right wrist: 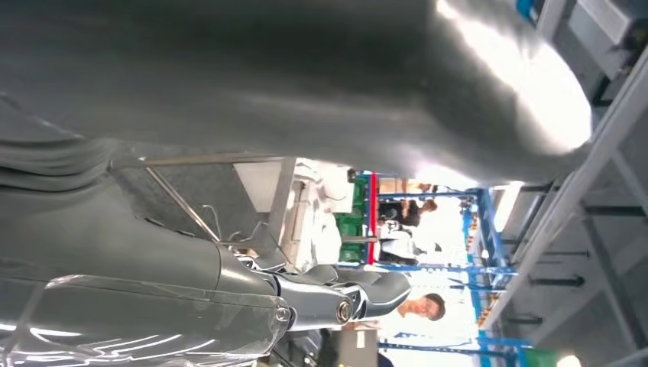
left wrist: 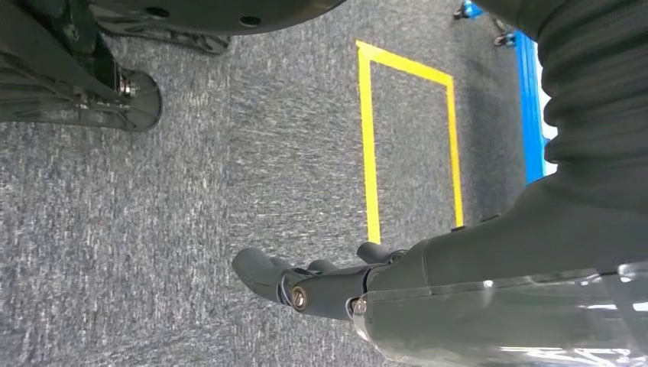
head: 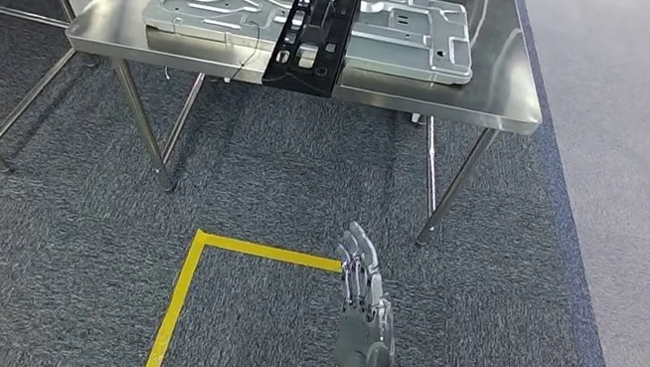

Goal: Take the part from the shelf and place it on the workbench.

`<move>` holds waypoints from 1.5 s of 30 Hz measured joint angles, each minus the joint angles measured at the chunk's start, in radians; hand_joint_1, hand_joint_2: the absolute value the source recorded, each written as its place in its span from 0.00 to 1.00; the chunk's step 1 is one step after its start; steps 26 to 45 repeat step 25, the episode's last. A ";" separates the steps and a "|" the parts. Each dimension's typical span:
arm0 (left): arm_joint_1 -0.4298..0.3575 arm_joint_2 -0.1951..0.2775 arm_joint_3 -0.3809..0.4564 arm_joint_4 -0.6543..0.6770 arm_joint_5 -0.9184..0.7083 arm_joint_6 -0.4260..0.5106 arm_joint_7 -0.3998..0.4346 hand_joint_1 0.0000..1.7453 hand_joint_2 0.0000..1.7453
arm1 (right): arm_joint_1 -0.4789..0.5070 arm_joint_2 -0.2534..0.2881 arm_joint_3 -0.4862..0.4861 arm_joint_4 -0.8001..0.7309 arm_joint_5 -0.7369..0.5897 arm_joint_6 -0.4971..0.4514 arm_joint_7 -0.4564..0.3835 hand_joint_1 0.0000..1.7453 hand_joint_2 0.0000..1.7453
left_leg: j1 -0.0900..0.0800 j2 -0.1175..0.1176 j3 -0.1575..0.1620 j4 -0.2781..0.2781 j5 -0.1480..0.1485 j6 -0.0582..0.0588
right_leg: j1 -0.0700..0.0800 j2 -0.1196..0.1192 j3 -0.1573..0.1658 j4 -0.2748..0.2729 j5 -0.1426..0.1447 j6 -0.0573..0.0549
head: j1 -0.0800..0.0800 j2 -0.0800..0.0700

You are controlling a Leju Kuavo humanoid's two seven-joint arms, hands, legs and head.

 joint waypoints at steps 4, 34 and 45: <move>0.000 0.002 0.000 0.000 0.000 0.002 -0.004 0.00 0.00 | -0.002 0.005 0.000 0.000 0.000 0.004 0.004 0.00 0.00 | 0.002 -0.003 -0.017 0.015 -0.020 -0.020 | -0.002 -0.008 -0.024 -0.018 0.036 -0.029 | 0.000 0.000; 0.013 -0.001 0.000 0.000 -0.001 0.010 -0.002 0.00 0.00 | 0.008 0.010 -0.005 0.000 0.000 0.014 0.002 0.00 0.00 | 0.001 0.005 0.117 -0.023 -0.102 0.026 | -0.005 -0.009 -0.292 0.339 -0.040 0.027 | 0.000 0.000; 0.013 -0.001 0.000 0.000 -0.001 0.010 -0.002 0.00 0.00 | 0.008 0.010 -0.005 0.000 0.000 0.014 0.002 0.00 0.00 | 0.001 0.005 0.117 -0.023 -0.102 0.026 | -0.005 -0.009 -0.292 0.339 -0.040 0.027 | 0.000 0.000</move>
